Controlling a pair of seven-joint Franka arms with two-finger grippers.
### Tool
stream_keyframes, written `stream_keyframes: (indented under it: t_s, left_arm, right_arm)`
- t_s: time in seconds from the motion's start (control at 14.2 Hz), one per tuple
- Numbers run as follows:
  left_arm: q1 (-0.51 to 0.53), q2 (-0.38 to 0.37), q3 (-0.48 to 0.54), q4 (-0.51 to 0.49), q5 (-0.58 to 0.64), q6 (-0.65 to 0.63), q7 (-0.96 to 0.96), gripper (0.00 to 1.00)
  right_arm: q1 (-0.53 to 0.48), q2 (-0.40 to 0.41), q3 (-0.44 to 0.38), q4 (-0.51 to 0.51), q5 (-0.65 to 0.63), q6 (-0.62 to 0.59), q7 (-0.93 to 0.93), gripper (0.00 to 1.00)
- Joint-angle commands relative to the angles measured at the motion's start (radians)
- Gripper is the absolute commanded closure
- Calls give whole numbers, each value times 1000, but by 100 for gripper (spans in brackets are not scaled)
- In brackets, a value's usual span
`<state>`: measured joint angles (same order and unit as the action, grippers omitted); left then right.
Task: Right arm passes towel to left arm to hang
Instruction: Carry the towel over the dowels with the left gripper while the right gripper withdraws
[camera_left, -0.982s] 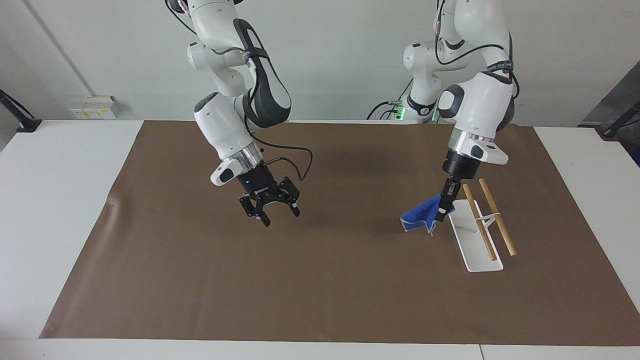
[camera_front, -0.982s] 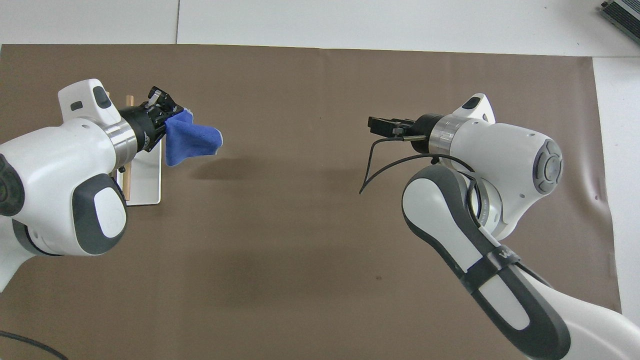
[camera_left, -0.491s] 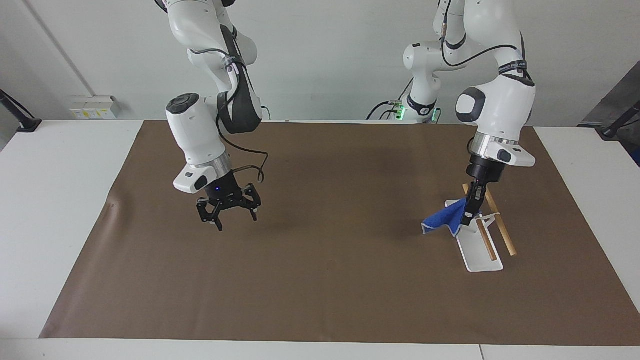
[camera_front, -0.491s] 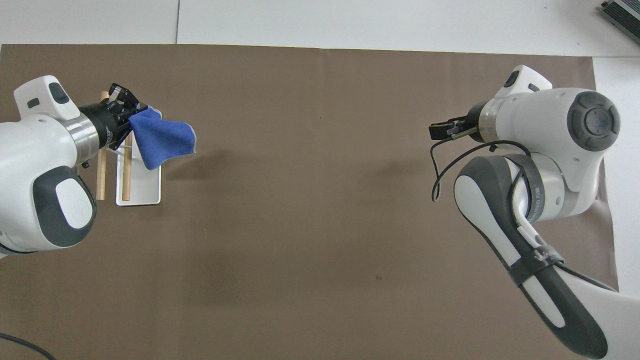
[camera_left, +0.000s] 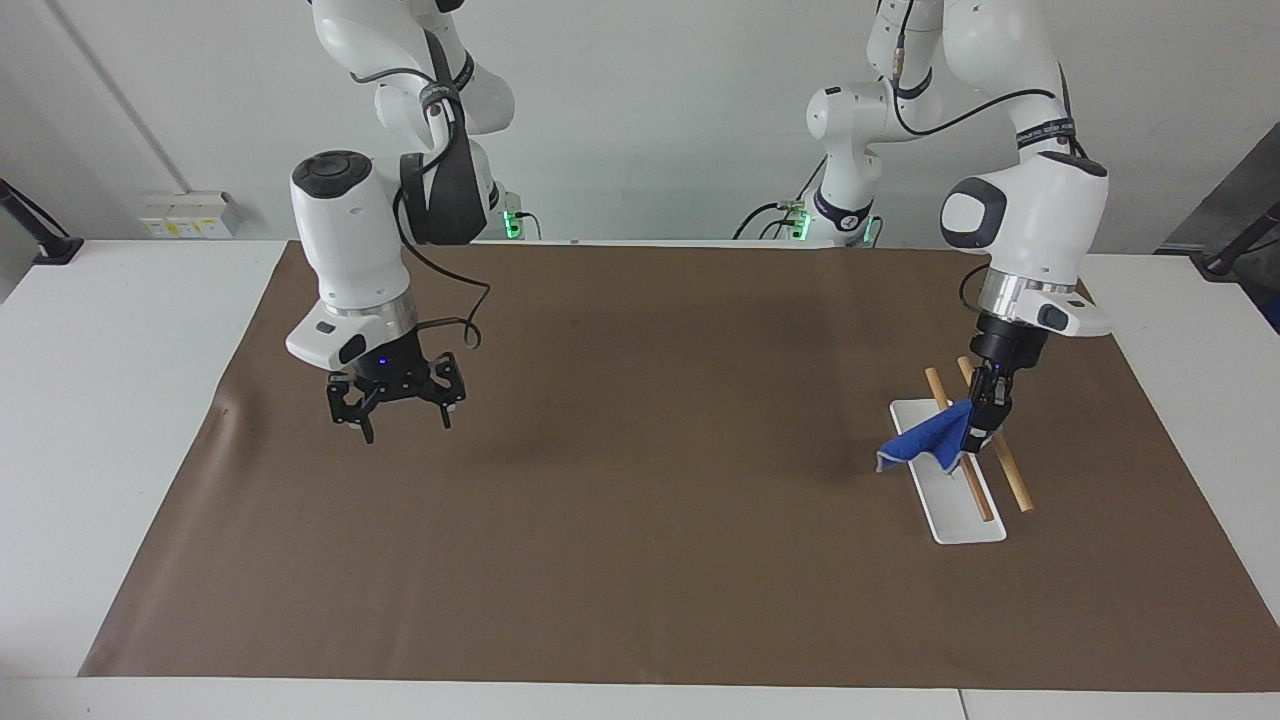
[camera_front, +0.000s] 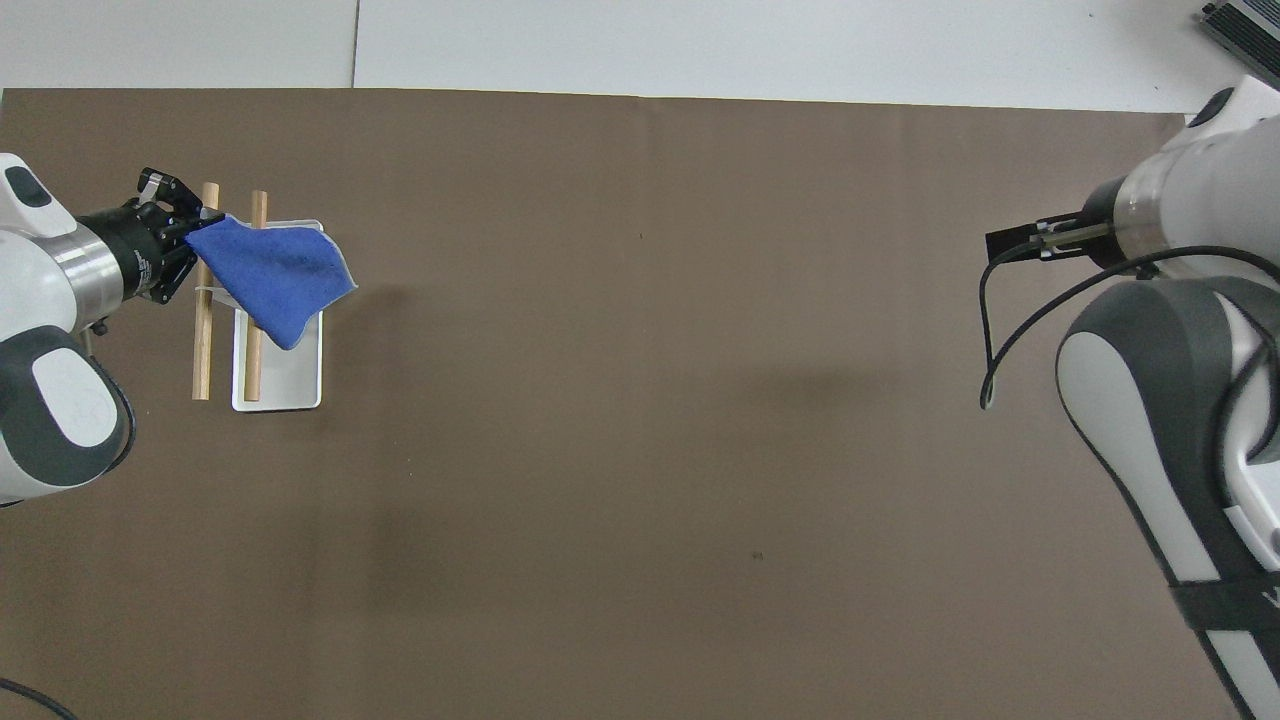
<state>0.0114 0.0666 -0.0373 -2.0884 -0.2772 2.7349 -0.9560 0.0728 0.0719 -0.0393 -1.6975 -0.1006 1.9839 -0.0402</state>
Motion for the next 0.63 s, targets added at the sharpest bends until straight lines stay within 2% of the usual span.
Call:
stream_keyframes:
  t_s: [0.0,0.14,0.35,0.49,0.56]
  left_arm:
    - [4,1,28,5,-8,-1,42,100]
    - [2,2,57,10,-8,-1,120,100]
    - [4,9,82,39,-8,-1,172,100]
    - [5,9,88,44,-7,-1,215,100]
    - [7,7,97,44,-7,-3,239,100]
  right_arm:
    - [2,-50,-45,39,36,-129,46,0]
    - [-7,-60,-88,120,99,-267,62,0]
    - [-34,-92,-102,188,101,-423,66,0]
    - [-36,-139,-102,141,91,-445,68,0]
    - [-34,-173,-102,68,88,-432,72,0]
